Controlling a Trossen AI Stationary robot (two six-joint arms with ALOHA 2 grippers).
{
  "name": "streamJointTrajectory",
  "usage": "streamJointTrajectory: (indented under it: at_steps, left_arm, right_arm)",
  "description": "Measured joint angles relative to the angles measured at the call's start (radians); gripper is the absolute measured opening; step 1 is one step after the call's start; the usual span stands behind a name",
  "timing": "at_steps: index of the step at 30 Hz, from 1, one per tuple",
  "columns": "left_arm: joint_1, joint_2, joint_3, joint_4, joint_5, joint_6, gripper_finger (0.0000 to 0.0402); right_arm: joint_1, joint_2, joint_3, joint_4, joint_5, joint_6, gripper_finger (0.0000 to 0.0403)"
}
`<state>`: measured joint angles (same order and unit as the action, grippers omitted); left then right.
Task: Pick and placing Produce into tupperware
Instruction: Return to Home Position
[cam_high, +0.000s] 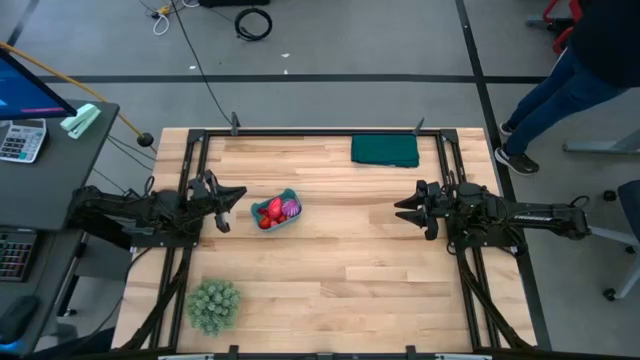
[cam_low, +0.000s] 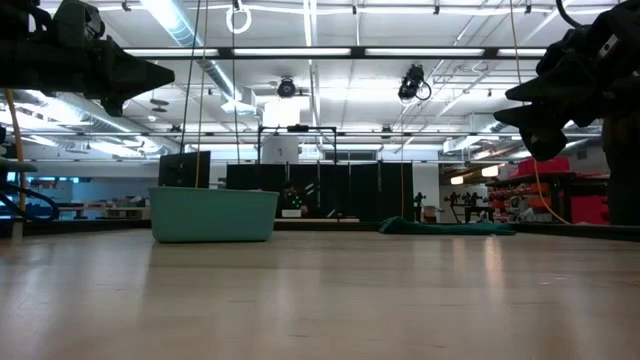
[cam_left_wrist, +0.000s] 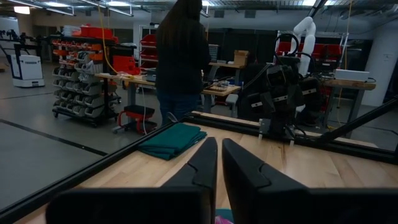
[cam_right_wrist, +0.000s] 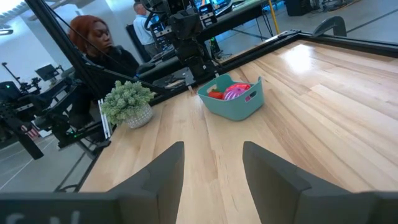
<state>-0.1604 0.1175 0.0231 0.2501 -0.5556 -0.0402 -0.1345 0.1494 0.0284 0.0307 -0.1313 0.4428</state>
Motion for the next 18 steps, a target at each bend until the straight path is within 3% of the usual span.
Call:
streamJointTrajectory:
  at_steps: [18]
  left_arm:
    - [0.000,0.000,0.000,0.000,0.000,0.001,0.0038]
  right_arm:
    - [0.000,0.000,0.000,0.000,0.000,0.000,0.0172]
